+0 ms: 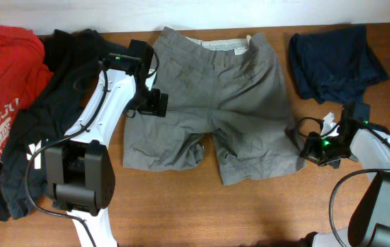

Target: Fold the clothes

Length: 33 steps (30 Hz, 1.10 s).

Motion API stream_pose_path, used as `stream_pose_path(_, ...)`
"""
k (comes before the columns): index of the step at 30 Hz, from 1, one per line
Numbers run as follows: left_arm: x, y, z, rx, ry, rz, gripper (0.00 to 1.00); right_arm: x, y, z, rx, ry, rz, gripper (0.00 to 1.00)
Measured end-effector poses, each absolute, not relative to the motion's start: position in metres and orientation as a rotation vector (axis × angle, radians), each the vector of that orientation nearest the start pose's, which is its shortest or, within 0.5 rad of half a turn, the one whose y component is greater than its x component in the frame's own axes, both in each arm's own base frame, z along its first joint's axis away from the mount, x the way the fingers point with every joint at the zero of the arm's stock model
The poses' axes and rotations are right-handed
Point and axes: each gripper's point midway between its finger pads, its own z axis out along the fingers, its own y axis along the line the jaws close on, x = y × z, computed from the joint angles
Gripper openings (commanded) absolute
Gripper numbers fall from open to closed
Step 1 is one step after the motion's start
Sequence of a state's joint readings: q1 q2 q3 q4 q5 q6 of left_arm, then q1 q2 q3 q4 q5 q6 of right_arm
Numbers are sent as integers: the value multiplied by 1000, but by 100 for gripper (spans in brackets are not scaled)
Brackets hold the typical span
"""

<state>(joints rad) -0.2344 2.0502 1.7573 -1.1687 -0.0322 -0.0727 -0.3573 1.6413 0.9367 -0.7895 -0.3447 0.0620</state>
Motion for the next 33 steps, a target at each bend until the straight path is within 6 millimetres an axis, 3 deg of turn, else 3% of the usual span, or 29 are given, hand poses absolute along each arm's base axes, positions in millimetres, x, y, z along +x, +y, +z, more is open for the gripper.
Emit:
stream_pose_path(5,395,-90,89,267,3082,23,97,298,-37,53,501,2891,582,65)
stream_pose_path(11,408,-92,90,269,3030,-1,97,312,-8,98,298,2891,655,66)
stream_pose_path(15,424,-81,91,207,2980,-31,97,325,35,129,45,2833,657,66)
stream_pose_path(18,433,-65,93,138,2958,-56,97,326,82,135,-159,2810,674,66)
stream_pose_path(21,439,-48,93,71,2947,-78,98,327,128,129,-329,2794,687,66)
stream_pose_path(25,443,-29,94,-3,2938,-103,97,326,184,104,-514,2794,684,66)
stream_pose_path(29,444,-23,94,-29,2935,-113,97,324,217,68,-620,2822,670,64)
stream_pose_path(33,448,-25,95,-24,2916,-124,98,317,235,30,-727,2863,656,63)
